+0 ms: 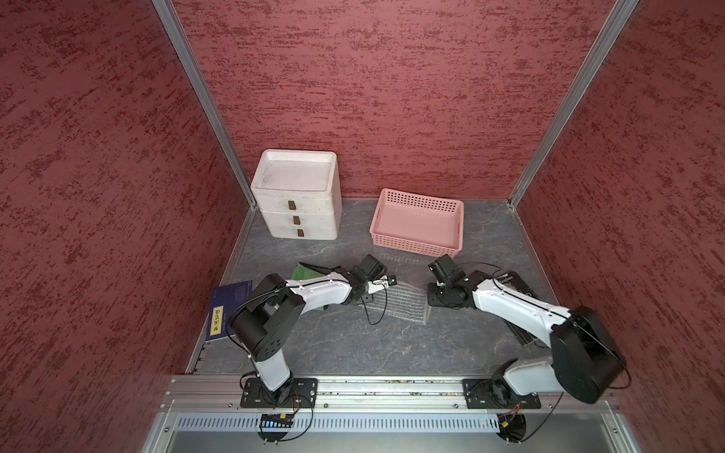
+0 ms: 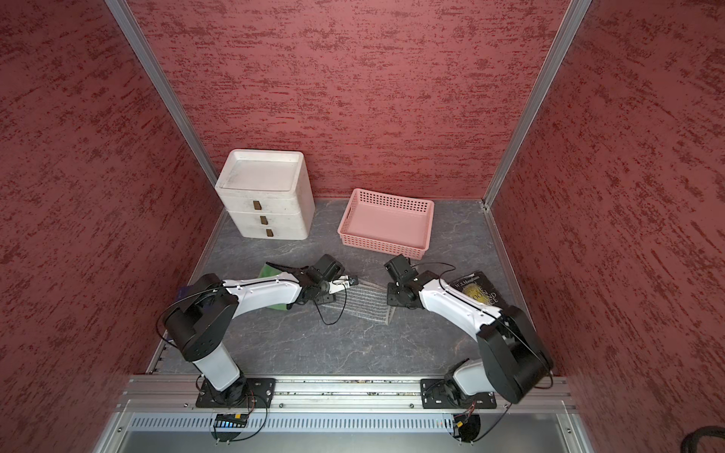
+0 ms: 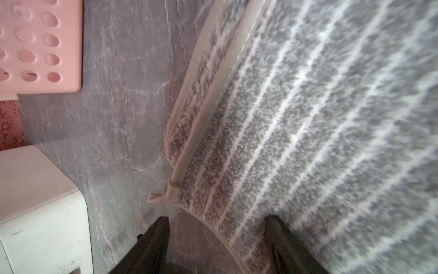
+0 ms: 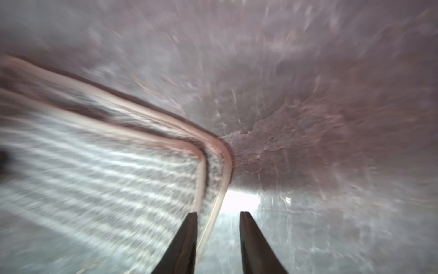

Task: Fold the square dishcloth
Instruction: Adjust the cleaning item at the center of the board.

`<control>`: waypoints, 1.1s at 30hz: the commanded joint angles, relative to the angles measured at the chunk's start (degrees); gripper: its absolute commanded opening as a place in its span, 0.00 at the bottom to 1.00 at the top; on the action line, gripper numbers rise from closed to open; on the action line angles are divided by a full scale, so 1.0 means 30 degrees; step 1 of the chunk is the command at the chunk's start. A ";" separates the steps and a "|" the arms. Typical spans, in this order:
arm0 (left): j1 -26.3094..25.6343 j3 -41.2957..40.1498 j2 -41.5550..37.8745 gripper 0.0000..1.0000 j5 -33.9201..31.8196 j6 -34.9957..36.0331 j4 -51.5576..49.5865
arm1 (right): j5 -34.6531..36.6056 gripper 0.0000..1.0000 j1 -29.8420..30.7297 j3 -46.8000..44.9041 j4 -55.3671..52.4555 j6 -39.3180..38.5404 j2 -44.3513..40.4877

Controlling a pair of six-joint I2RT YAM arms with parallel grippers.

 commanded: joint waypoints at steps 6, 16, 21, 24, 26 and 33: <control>0.0215 0.1053 -0.2657 0.69 0.1462 -0.0607 -0.2702 | -0.6970 0.00 -0.0064 0.1546 0.3131 -0.0456 0.3023; 0.0382 -0.1219 -0.3273 0.67 0.1837 -0.0168 -0.3470 | -0.4006 0.00 -0.0101 -0.0619 0.3690 0.0706 0.5733; 0.0398 0.1075 -0.0281 0.62 0.1719 -0.0863 -0.2481 | -0.2643 0.00 0.1330 -0.3085 0.3680 0.2407 0.3709; 0.0348 0.2213 0.1074 0.62 0.1375 -0.0652 -0.2318 | -0.2338 0.00 0.1774 -0.5048 0.3929 0.3595 0.1808; 0.0367 0.2531 0.1908 0.62 0.1443 -0.0369 -0.1989 | -0.2759 0.00 0.2268 -0.6293 0.4533 0.4467 0.0577; 0.0450 0.3487 0.4696 0.63 0.0036 0.0994 0.1131 | -0.5395 0.00 0.6271 -0.7976 0.8783 0.7443 -0.0922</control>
